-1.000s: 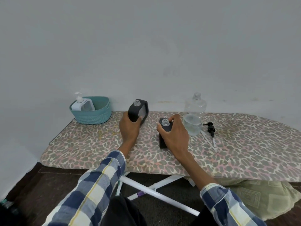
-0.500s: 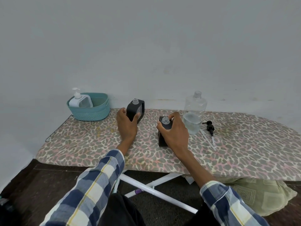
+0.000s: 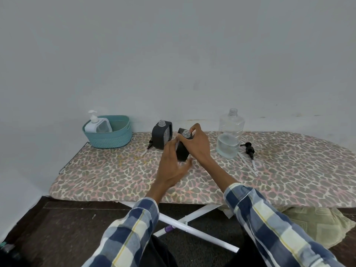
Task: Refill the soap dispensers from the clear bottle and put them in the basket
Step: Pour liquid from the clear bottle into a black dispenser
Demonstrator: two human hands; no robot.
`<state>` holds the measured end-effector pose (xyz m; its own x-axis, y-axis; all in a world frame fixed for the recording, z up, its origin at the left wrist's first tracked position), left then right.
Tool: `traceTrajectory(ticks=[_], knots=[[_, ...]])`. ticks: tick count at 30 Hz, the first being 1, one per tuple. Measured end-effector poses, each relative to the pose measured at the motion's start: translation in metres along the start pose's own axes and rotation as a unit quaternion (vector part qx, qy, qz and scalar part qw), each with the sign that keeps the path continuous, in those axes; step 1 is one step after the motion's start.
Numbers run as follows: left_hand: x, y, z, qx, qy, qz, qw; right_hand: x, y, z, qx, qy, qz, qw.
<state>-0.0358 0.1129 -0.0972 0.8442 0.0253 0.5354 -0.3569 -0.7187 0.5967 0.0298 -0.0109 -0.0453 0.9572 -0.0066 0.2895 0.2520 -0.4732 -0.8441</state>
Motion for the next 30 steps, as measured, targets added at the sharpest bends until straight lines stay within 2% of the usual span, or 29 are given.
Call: traceTrajectory(ticks=[2,6,8,9,11,14,16,18,20,23,26,30], knots=[[0.001,-0.005,0.003,0.018,-0.004,-0.019,1.0,0.001,0.002,-0.001,0.011,-0.022,-0.003,1.0],[0.004,-0.013,0.002,0.037,0.02,-0.077,0.996,-0.001,-0.001,-0.011,0.024,-0.145,-0.03,0.989],[0.004,-0.013,0.002,0.039,0.023,-0.103,0.994,-0.009,-0.005,-0.023,-0.001,-0.139,-0.057,0.989],[0.004,-0.013,0.002,0.048,0.023,-0.118,0.992,-0.014,-0.009,-0.031,-0.017,-0.101,-0.077,0.992],[0.008,-0.013,0.003,0.072,0.025,-0.146,0.986,-0.024,-0.018,-0.054,-0.009,0.025,-0.121,0.992],[0.013,-0.011,0.007,0.099,0.024,-0.191,0.976,-0.038,-0.025,-0.092,-0.019,0.232,-0.198,0.952],[0.012,-0.009,0.009,0.11,0.026,-0.205,0.972,-0.038,-0.015,-0.11,-0.063,0.306,-0.188,0.931],[0.009,-0.008,0.01,0.108,0.035,-0.206,0.972,-0.032,0.008,-0.119,-0.083,0.327,-0.116,0.934],[0.009,-0.007,0.012,0.096,0.04,-0.194,0.975,-0.023,0.042,-0.123,-0.084,0.309,-0.037,0.947],[0.011,-0.006,0.013,0.071,0.046,-0.182,0.98,-0.01,0.086,-0.116,-0.03,0.206,0.035,0.977],[0.01,-0.007,0.013,0.047,0.051,-0.177,0.982,-0.001,0.099,-0.112,0.034,0.137,0.028,0.99],[0.007,-0.01,0.014,0.035,0.049,-0.171,0.983,0.018,0.094,-0.107,0.033,0.056,0.016,0.998]])
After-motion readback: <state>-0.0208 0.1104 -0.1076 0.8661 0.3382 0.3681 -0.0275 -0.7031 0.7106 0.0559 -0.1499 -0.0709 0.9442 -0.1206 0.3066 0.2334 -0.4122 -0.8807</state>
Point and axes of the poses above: each hand's wrist, its own x-axis towards the middle knuckle, its own z-axis out of the palm, y = z × x, the point moved 4 cm from there along x, towards the middle knuckle
